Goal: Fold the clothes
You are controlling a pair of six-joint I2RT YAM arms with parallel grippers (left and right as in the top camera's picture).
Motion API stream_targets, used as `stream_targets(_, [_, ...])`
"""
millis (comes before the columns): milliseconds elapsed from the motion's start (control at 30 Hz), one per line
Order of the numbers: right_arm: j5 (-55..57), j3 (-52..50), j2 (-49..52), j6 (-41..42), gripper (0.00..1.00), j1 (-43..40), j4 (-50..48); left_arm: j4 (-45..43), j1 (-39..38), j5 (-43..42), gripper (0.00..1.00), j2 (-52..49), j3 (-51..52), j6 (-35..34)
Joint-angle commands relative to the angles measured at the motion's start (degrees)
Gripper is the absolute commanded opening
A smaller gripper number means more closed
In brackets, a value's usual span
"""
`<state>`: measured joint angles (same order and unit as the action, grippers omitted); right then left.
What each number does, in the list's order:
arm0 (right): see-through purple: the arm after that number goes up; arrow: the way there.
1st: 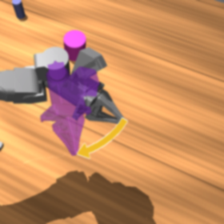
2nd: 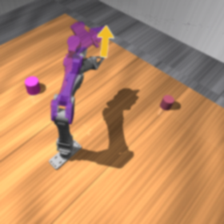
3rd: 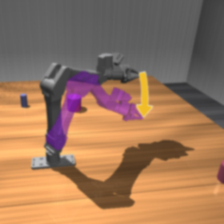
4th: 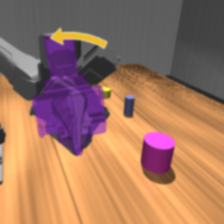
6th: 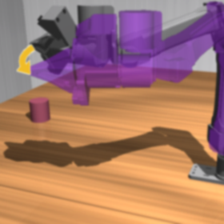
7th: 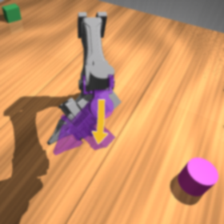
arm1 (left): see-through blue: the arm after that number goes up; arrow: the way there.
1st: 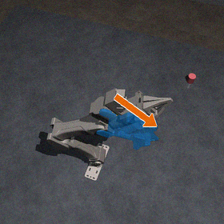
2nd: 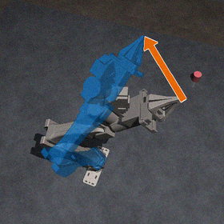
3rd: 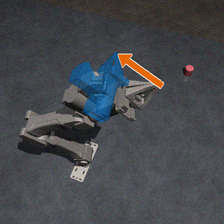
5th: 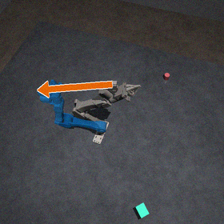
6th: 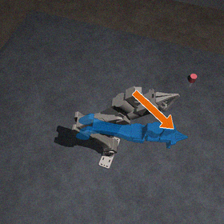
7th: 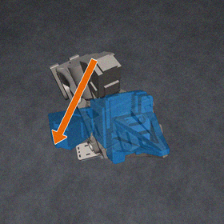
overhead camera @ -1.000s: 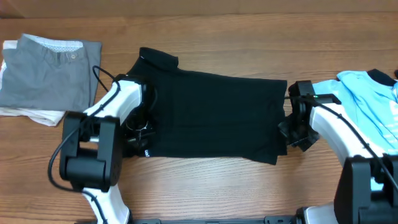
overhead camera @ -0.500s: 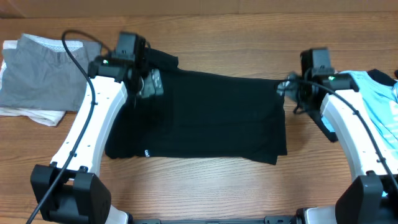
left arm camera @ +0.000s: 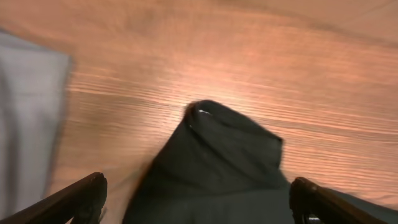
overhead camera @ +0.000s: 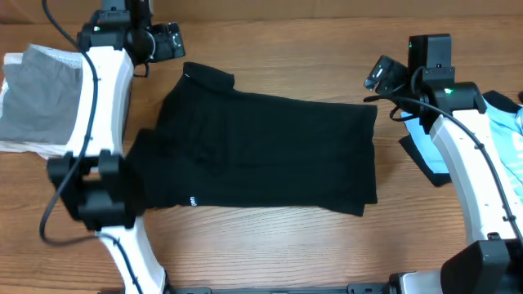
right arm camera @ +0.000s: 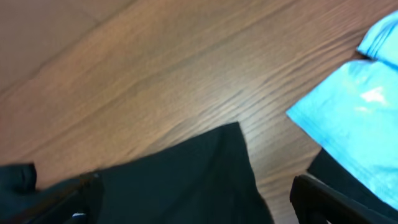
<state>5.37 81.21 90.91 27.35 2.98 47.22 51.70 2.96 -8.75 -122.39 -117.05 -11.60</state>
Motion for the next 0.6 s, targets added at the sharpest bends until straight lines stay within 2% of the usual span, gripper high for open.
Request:
stream_targets(0, [-1.22, 0.55, -0.28, -0.85, 1.00, -0.17, 0.76, -0.59, 0.87, -10.29, 0.96, -7.19, -5.42, 2.64])
stream_targets(567, [-2.58, 0.50, 2.67, -3.50, 1.00, -0.11, 6.34, -9.22, -0.31, -10.43, 0.94, -20.76, -6.64, 3.56])
